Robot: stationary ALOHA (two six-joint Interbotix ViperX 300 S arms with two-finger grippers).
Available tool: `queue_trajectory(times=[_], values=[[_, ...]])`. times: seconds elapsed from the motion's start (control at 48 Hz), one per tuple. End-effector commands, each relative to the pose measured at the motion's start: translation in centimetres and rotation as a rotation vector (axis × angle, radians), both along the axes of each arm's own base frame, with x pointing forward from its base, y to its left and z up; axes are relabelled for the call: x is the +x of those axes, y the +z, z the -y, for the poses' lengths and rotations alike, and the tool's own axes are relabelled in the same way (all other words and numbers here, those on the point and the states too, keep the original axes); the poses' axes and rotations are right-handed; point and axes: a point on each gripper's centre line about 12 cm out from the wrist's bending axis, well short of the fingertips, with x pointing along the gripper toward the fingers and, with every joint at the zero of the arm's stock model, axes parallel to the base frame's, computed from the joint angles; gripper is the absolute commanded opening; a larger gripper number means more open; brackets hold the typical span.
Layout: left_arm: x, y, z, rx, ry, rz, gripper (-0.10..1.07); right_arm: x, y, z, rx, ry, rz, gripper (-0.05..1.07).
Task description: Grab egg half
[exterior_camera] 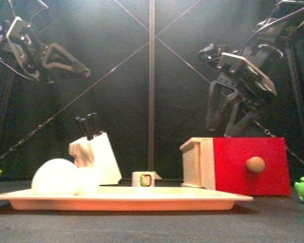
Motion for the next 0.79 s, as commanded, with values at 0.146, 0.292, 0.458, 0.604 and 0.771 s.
queue_trajectory(times=[0.146,0.292,0.458,0.604,0.771], values=[[0.2,0.6,-0.1,0.004,0.007,0.018,0.48,1.6,2.6,-0.8,0.003,0.075,0.102,0.98],[0.2,0.5,-0.4,0.003,0.016,0.015,0.48,3.0,3.4,-2.0,-0.032,0.199,0.161,0.98],[0.2,0.4,-0.4,0.001,0.016,0.013,0.48,4.4,3.4,-3.5,-0.031,0.348,0.211,0.98],[0.2,0.4,-0.4,0.001,0.016,0.013,0.48,5.7,2.8,-4.7,-0.034,0.451,0.225,0.98],[0.2,0.4,-0.4,0.001,0.016,0.013,0.48,7.6,2.0,-5.7,-0.056,0.539,0.223,0.98]])
